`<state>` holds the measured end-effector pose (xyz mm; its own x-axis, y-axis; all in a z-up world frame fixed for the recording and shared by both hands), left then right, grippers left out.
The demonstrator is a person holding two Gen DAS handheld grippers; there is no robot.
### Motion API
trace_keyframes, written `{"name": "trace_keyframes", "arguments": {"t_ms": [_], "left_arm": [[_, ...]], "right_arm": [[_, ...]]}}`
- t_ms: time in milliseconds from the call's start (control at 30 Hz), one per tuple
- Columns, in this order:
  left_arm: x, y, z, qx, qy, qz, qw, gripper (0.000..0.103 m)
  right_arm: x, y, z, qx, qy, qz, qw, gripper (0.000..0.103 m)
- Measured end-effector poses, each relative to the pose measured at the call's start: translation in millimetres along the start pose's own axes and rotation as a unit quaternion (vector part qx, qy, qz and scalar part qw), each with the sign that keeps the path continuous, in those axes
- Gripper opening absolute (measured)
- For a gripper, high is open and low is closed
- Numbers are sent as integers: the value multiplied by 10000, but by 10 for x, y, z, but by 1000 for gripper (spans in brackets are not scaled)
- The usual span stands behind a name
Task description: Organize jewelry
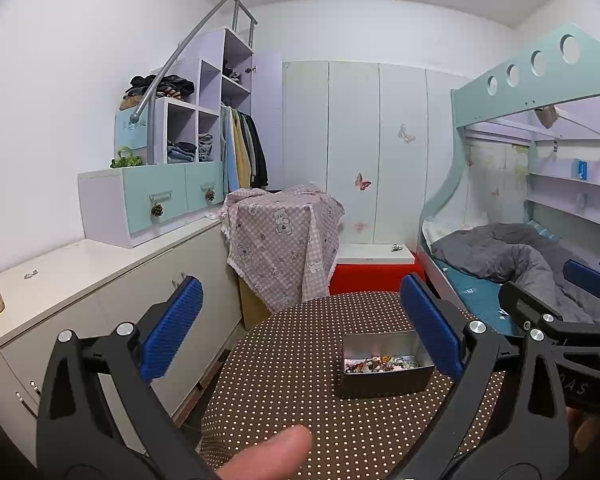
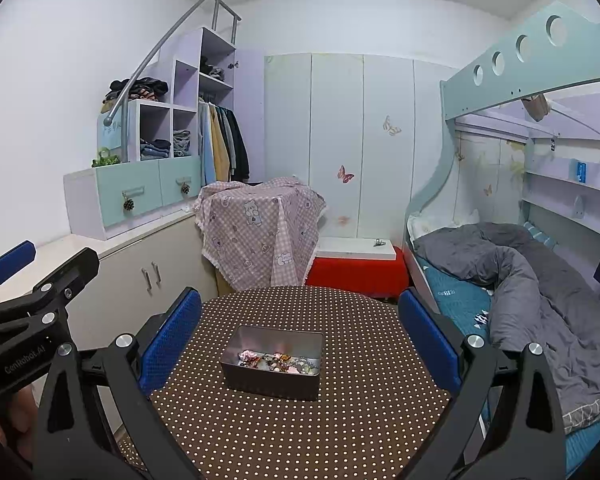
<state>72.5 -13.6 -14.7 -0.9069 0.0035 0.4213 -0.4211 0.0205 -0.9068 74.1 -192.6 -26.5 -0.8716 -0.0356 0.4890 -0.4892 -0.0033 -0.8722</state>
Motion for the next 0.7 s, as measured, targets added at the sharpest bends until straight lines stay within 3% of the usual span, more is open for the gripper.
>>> {"name": "trace_keyframes", "arguments": {"t_ms": [700], "left_arm": [[-71, -55, -114, 68, -38, -82, 9999, 97]], "right_arm": [[-71, 37, 54, -20, 23, -47, 10000, 95]]}}
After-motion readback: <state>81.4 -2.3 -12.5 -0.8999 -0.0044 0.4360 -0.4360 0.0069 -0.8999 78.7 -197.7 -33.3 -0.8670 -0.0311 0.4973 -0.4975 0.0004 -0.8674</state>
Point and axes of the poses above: each gripper's, at about its wrist camera, not at the fingertips, and x roughly against the way its jaws point, z to its right, y to its underside, the point moved 4 cm from there along -x, roughly the way its jaws point, and after that the axes turned 14 degrees about -z, right-handed, at the moved point
